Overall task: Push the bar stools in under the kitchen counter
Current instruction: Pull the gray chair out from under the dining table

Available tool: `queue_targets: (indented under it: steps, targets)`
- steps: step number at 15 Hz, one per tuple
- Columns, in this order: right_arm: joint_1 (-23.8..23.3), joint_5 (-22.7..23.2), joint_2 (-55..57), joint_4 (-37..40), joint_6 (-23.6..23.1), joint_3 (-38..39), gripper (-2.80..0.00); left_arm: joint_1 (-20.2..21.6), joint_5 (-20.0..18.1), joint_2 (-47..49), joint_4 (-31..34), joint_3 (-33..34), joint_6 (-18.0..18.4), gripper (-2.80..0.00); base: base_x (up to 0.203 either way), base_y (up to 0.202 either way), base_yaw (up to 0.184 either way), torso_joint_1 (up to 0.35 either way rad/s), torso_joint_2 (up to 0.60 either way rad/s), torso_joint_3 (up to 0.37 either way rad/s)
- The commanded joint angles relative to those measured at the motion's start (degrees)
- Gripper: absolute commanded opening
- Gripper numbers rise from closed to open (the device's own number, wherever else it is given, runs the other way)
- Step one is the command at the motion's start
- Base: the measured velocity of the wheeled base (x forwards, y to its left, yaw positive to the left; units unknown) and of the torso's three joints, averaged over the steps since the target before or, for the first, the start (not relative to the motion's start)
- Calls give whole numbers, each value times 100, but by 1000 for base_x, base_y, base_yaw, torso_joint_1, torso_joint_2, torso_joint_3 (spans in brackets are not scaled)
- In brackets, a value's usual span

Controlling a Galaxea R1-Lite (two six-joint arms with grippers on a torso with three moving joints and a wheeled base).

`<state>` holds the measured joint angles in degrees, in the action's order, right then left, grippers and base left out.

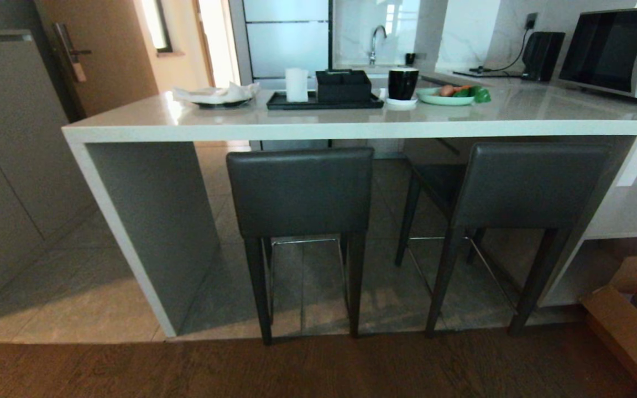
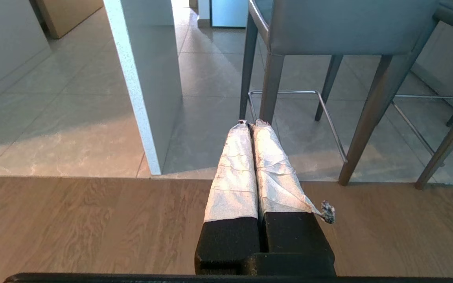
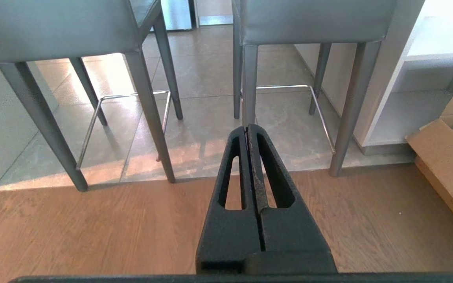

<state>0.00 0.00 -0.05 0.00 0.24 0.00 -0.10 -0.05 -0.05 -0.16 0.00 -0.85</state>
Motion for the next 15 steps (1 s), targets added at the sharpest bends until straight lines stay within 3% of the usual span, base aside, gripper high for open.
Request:
queue_targets:
  steps: [1, 9, 15]
  targets:
    - [0, 0, 5, 0, 2, 1, -280, 1, -3, 5, -2, 0, -3, -280, 0, 0, 0, 0, 0, 0]
    - [0, -7, 5, 0, 16, 0, -280, 1, 0, 5, -2, 0, -3, -280, 0, 0, 0, 0, 0, 0]
    - [0, -9, 5, 0, 11, 8, -280, 1, -4, 5, -2, 0, -3, -280, 174, 0, 2, 3, 2, 3]
